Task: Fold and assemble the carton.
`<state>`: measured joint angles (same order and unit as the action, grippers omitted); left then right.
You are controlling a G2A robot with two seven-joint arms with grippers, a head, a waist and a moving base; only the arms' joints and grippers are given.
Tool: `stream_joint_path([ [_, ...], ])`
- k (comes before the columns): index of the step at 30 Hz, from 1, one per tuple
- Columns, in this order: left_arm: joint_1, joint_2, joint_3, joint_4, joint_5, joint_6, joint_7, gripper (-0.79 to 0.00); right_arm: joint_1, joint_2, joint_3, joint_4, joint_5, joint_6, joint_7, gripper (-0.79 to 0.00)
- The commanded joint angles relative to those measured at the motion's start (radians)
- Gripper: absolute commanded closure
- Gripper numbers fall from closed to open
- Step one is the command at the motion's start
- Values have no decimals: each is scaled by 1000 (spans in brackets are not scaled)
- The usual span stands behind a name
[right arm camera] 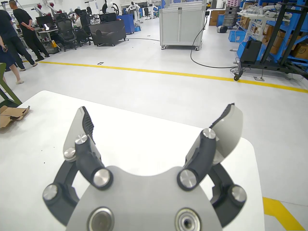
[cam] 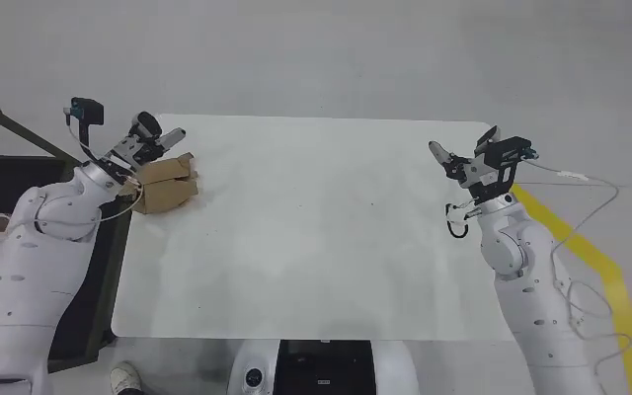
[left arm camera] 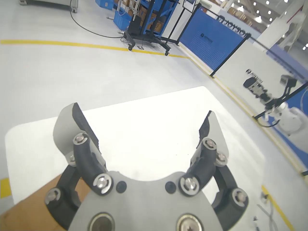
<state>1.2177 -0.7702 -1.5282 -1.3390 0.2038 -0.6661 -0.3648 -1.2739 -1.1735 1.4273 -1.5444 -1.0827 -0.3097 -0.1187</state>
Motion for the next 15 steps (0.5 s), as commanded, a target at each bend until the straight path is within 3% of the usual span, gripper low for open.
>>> stream_joint_path([
  [1, 0, 4, -14, 18, -146, -6, -103, -785, 0, 0, 0, 0, 0, 0, 0, -785],
  [8, -31, 11, -45, 112, -495, 12, -374, -785, 0, 0, 0, 0, 0, 0, 0, -785],
  [15, -78, 7, -31, 200, -708, 48, -568, -785, 0, 0, 0, 0, 0, 0, 0, -785],
])
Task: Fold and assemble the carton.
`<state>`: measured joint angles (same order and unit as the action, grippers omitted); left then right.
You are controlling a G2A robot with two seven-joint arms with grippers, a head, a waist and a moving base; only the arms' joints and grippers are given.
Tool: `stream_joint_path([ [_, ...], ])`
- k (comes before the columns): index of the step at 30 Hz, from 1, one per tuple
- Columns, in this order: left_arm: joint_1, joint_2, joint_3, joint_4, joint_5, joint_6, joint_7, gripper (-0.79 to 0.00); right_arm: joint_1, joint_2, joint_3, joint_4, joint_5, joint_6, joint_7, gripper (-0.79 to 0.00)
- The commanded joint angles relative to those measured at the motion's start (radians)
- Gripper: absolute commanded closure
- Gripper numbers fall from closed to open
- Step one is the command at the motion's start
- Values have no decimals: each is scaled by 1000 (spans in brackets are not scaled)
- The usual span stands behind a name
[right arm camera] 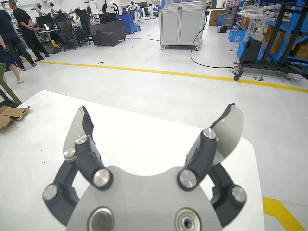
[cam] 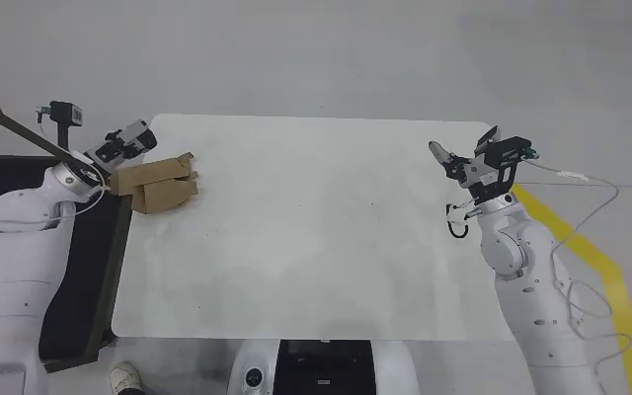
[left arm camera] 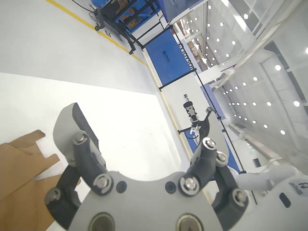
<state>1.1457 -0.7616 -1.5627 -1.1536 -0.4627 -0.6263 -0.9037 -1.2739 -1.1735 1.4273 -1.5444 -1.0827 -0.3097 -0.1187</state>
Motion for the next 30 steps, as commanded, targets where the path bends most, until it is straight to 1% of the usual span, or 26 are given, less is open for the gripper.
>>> stream_joint_path([
  [1, -15, -3, 7, 35, -80, 23, -57, -785, 0, 0, 0, 0, 0, 0, 0, -785],
  [4, -48, -8, 16, 109, -165, 71, -122, -785, 0, 0, 0, 0, 0, 0, 0, -785],
  [8, -102, -19, 37, 210, -234, 108, -160, -785, 0, 0, 0, 0, 0, 0, 0, -785],
  [12, -151, -28, 44, 328, -245, 98, -135, -785, 0, 0, 0, 0, 0, 0, 0, -785],
  [15, -179, -31, 34, 416, -258, 79, -118, -785, 0, 0, 0, 0, 0, 0, 0, -785],
  [18, -198, -28, 14, 505, -234, 32, -59, -785, 0, 0, 0, 0, 0, 0, 0, -785],
  [21, -207, -25, 2, 573, -206, 1, -8, -785, 0, 0, 0, 0, 0, 0, 0, -785],
  [23, -213, -22, -6, 616, -190, -1, 23, -785, 0, 0, 0, 0, 0, 0, 0, -785],
  [27, -220, -20, -31, 699, -215, 17, 57, -785, 0, 0, 0, 0, 0, 0, 0, -785],
  [30, -226, -18, -33, 744, -195, 29, 85, -785, 0, 0, 0, 0, 0, 0, 0, -785],
])
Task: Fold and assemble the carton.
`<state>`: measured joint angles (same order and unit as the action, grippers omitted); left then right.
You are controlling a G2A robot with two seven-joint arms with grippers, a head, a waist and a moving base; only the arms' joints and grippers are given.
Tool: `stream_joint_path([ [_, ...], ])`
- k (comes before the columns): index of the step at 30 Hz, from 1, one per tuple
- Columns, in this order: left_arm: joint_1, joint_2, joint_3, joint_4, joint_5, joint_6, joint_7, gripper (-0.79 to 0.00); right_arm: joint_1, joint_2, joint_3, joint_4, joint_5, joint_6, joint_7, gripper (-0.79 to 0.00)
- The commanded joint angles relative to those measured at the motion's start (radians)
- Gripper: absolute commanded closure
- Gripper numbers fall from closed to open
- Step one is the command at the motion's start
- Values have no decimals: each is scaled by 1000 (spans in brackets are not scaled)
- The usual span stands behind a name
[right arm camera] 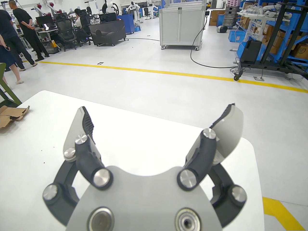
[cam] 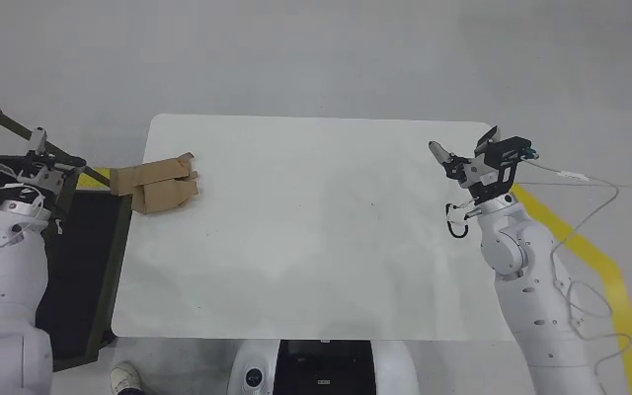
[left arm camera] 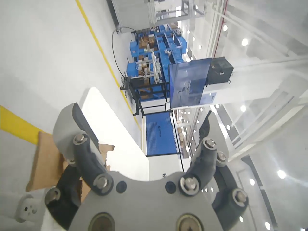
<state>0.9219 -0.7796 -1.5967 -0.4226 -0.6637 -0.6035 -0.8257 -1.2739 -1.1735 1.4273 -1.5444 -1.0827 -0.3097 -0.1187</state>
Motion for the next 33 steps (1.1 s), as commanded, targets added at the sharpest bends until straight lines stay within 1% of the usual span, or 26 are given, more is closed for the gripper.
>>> stream_joint_path([
  [1, -4, -1, 2, 27, 12, 10, 16, -785, 0, 0, 0, 0, 0, 0, 0, -785],
  [7, -20, -11, 32, 99, 92, 46, 93, -785, 0, 0, 0, 0, 0, 0, 0, -785],
  [10, -29, -17, 61, 120, 163, 71, 137, -785, 0, 0, 0, 0, 0, 0, 0, -785],
  [12, -33, -25, 74, 127, 173, 93, 115, -785, 0, 0, 0, 0, 0, 0, 0, -785],
  [16, -42, -37, 115, 127, 255, 85, 114, -785, 0, 0, 0, 0, 0, 0, 0, -785],
  [21, -56, -53, 141, 147, 291, 94, 85, -785, 0, 0, 0, 0, 0, 0, 0, -785],
  [30, -84, -67, 173, 172, 367, 80, 117, -785, 0, 0, 0, 0, 0, 0, 0, -785],
  [31, -86, -68, 176, 172, 374, 78, 117, -736, 0, 0, 0, 0, 0, 0, 0, -785],
  [32, -89, -70, 178, 173, 377, 78, 115, -613, 0, 0, 0, 0, 0, 0, 0, -785],
  [33, -91, -71, 180, 175, 381, 77, 114, -514, 0, 0, 0, 0, 0, 0, 0, -785],
])
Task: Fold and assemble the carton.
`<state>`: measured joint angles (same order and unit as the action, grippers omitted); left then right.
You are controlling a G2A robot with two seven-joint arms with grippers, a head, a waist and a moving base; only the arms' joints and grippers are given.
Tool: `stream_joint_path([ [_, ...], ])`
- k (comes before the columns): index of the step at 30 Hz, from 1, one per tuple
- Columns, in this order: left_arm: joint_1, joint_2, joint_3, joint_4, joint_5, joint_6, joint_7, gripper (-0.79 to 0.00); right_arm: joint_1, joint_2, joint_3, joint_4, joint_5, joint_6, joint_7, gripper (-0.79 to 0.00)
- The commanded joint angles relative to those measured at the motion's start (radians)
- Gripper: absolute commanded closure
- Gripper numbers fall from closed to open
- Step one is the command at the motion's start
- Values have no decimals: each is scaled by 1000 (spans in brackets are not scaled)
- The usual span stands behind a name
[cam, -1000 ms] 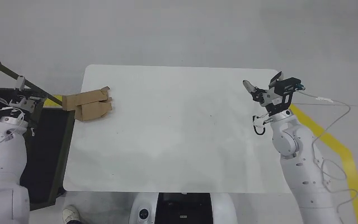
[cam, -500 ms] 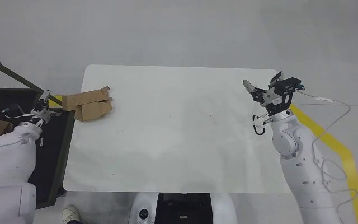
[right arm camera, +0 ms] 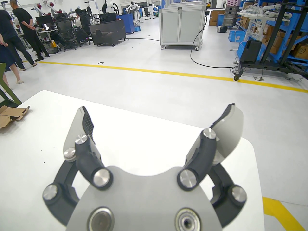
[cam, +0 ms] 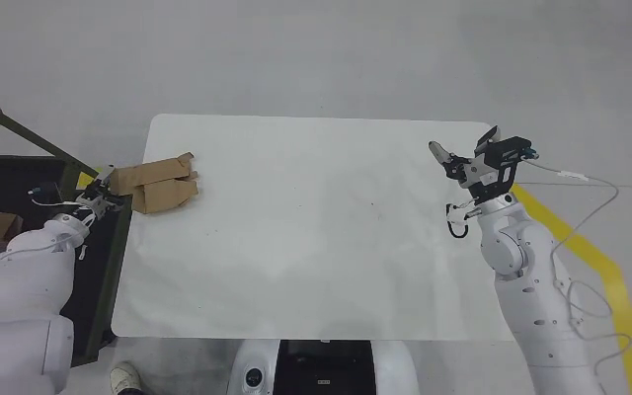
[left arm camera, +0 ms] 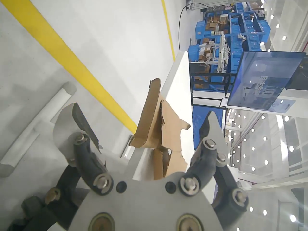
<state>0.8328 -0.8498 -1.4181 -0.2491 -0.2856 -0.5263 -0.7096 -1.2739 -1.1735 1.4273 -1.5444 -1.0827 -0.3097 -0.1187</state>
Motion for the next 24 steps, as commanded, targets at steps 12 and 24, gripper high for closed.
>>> stream_joint_path([
  [12, -21, -12, -3, 17, -5, -6, -18, 0, 0, 0, 0, 0, 0, 0, 0, -785],
  [24, -50, -8, -81, -30, -179, -55, -182, 0, 0, 0, 0, 0, 0, 0, 0, -785],
])
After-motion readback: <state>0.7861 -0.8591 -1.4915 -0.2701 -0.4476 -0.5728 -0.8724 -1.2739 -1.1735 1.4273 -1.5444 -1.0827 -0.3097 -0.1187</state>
